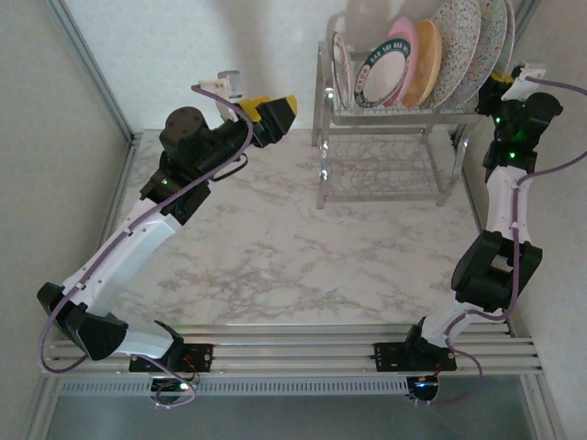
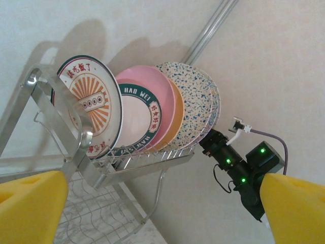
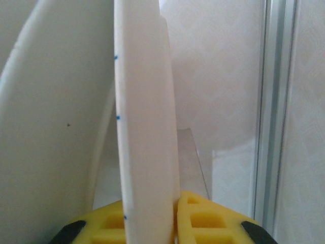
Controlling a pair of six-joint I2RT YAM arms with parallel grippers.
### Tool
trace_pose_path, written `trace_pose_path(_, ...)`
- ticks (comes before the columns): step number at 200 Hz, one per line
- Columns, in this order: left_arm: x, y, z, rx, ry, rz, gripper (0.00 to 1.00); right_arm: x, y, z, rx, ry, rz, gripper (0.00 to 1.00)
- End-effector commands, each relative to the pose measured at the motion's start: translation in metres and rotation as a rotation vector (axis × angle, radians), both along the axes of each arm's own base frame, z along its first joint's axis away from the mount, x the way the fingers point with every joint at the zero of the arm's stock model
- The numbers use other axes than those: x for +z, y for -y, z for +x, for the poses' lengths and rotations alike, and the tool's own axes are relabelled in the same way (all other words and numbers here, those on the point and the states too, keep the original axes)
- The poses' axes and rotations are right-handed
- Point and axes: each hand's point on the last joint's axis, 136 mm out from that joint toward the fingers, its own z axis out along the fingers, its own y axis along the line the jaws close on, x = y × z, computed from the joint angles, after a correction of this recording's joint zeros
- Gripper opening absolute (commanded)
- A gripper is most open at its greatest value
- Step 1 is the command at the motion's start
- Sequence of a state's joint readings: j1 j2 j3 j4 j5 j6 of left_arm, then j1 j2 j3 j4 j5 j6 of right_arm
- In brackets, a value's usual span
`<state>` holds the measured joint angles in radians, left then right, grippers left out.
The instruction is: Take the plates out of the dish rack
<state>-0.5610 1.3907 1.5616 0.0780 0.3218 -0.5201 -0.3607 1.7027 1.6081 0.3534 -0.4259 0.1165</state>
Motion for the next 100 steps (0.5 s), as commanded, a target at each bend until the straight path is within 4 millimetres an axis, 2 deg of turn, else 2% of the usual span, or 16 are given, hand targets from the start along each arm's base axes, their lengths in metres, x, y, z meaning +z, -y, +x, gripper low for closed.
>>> trace_pose_path(1,0.02,0.001,-0.008,-0.015,0.049,-0.031,0.97,0.021,-0.027,-0.003,0.088,0.045,0.0,0.01)
trace_pose_path(100,0.023,0.0,-0.011,-0.018,0.052,-0.037,0.97,0.04,-0.015,-0.02,-0.031,0.084,0.024,0.0)
